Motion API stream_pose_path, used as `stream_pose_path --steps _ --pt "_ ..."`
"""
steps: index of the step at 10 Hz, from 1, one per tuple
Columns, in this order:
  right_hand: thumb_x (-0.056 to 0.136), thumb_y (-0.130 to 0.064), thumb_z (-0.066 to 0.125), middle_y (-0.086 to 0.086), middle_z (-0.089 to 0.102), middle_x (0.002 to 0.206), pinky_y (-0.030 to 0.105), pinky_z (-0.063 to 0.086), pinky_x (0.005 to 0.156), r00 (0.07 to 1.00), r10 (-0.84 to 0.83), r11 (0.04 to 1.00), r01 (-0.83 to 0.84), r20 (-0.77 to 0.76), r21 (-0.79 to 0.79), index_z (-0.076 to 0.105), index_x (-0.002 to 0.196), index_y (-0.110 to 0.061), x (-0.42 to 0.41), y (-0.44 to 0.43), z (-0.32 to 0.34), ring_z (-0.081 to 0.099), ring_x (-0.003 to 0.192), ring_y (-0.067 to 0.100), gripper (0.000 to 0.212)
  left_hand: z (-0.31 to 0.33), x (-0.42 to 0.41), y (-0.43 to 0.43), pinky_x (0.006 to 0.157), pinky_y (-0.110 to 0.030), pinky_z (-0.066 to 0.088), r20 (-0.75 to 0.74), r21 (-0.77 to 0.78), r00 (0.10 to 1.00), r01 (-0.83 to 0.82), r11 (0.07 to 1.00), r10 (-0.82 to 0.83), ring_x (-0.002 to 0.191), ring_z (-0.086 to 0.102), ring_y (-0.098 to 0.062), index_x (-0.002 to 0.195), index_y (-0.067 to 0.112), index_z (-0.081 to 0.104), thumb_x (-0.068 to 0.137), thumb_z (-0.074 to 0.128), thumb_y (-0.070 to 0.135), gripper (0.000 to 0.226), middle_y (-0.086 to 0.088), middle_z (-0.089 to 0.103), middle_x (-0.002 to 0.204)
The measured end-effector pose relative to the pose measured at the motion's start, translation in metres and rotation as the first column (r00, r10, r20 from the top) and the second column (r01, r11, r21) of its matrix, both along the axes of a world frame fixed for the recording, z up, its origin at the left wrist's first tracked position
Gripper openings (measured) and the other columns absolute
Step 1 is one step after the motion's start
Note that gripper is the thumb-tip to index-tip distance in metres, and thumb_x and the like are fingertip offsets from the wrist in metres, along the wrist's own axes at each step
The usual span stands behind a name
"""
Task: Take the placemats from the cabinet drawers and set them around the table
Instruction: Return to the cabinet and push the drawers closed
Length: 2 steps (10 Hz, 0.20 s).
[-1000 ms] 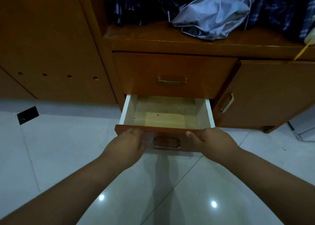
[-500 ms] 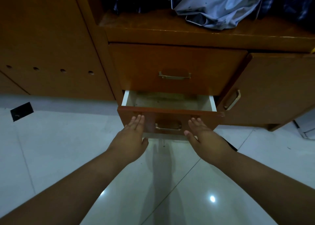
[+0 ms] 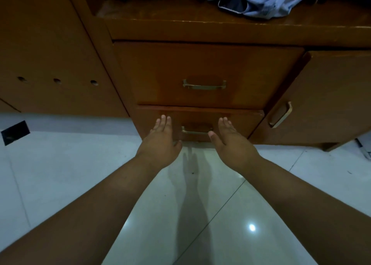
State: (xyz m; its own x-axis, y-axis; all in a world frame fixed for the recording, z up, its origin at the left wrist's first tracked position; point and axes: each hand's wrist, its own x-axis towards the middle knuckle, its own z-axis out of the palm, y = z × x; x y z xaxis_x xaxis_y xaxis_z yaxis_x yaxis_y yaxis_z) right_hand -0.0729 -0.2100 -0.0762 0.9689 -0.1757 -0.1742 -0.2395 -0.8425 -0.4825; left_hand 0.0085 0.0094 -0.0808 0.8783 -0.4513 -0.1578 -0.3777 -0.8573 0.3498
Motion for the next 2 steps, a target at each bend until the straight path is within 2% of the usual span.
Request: stream_pose_path --steps 1,2 --pt "0.101 -0.062 0.026 0.001 0.0 0.169 0.025 0.005 0.114 1.0 -0.002 1.0 0.002 -0.019 0.027 0.004 0.161 -0.016 0.0021 0.003 -0.0075 -0.002 0.153 0.012 0.078 -0.0023 0.0011 0.0008 0.122 -0.038 0.015 -0.014 0.015 1.0 0.009 1.0 -0.009 0.156 -0.001 -0.023 0.161 0.012 -0.002 0.1 0.049 0.045 0.086 -0.009 -0.005 0.169" --pt "0.102 -0.061 0.026 0.0 0.003 0.169 0.025 0.005 0.114 1.0 -0.01 0.999 0.009 0.025 0.047 0.005 0.161 -0.017 -0.0007 0.0007 -0.001 -0.001 0.153 0.011 0.077 -0.0003 -0.0036 0.0017 0.12 -0.039 0.021 -0.001 0.013 1.0 -0.001 1.0 0.001 0.156 0.002 -0.024 0.161 0.014 -0.003 0.1 0.051 0.045 0.087 -0.007 -0.008 0.169"
